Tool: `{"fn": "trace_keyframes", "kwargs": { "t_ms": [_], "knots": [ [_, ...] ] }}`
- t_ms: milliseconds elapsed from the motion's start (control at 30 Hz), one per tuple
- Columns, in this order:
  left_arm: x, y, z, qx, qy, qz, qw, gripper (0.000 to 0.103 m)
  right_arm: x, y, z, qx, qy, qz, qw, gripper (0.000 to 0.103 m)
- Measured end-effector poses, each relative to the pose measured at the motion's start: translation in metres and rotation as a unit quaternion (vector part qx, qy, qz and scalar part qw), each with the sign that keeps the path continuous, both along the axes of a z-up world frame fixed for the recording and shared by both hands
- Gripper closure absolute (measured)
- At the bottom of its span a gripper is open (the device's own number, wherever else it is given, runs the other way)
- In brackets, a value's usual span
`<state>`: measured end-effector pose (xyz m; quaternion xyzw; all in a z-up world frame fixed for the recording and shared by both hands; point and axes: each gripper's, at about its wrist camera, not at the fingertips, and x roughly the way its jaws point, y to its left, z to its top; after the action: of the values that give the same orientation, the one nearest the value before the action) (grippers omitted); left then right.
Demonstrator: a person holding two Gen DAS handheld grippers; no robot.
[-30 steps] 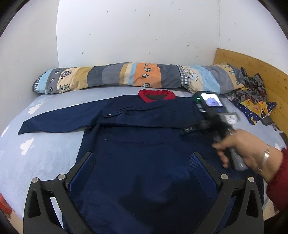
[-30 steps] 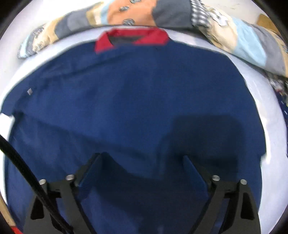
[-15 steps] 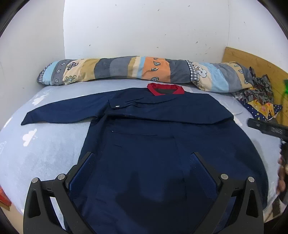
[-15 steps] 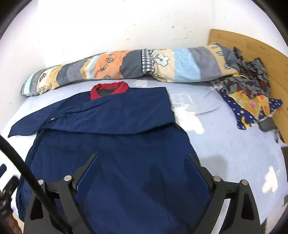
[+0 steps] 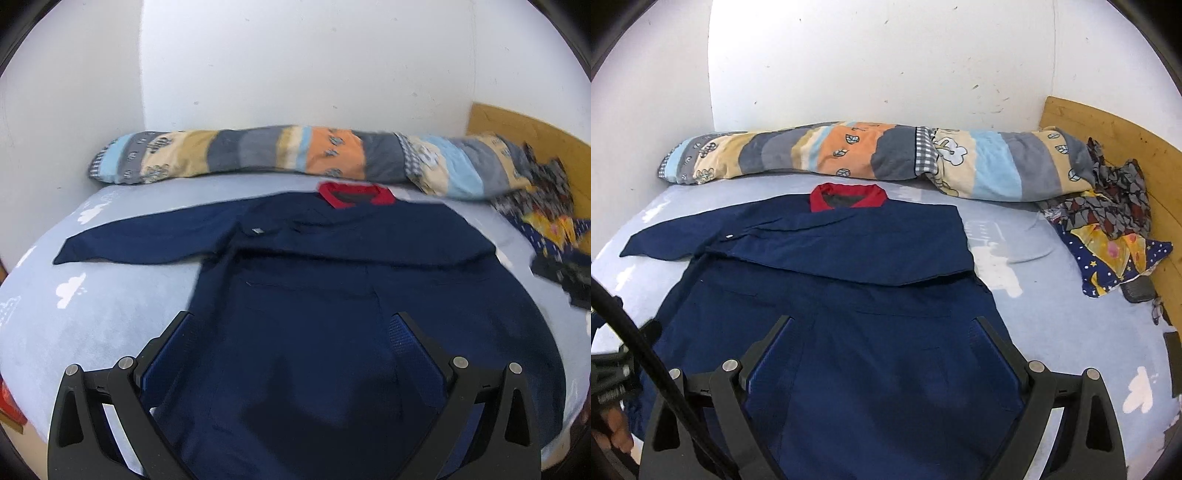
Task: Fold large clothes
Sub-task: 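Reach the left tool to the other sleeve cuff and grasp it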
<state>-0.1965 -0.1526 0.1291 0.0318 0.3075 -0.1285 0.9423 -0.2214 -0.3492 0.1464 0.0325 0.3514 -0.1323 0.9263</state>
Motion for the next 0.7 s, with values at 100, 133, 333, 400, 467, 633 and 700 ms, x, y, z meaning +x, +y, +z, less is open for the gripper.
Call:
{"fn": "trace_keyframes", "kwargs": {
  "t_ms": [100,133,333,400,467,633,700],
  "knots": [
    [0.013,0.022,0.011,-0.037,0.012,0.006,0.9992,0.000,-0.003,-0.002,0.005,0.011,-0.010,0.004,1.000,0.007],
    [0.022,0.033,0.015,-0.049,0.021,0.007,0.9985,0.000,-0.003,-0.003,0.006,0.013,-0.012,0.005,1.000,0.007],
    [0.074,0.111,0.013,-0.083,0.058,0.042,0.9940,0.000,-0.002,-0.005,0.010,0.033,-0.016,0.008,0.999,0.007],
    [0.090,0.141,0.006,-0.095,0.067,0.058,0.9915,0.000,-0.001,-0.002,0.010,0.041,-0.015,0.016,0.999,0.007],
    [0.112,0.181,-0.005,-0.101,0.074,0.096,0.9874,0.000,-0.001,0.005,0.011,0.043,-0.015,0.030,0.998,0.007],
    [0.173,0.275,-0.032,-0.111,0.095,0.189,0.9711,0.004,-0.001,0.023,0.014,0.025,-0.021,0.055,0.998,0.007],
    [0.199,0.306,-0.041,-0.102,0.099,0.232,0.9623,0.014,0.003,0.027,0.015,0.017,-0.025,0.059,0.998,0.007]
  ]
}}
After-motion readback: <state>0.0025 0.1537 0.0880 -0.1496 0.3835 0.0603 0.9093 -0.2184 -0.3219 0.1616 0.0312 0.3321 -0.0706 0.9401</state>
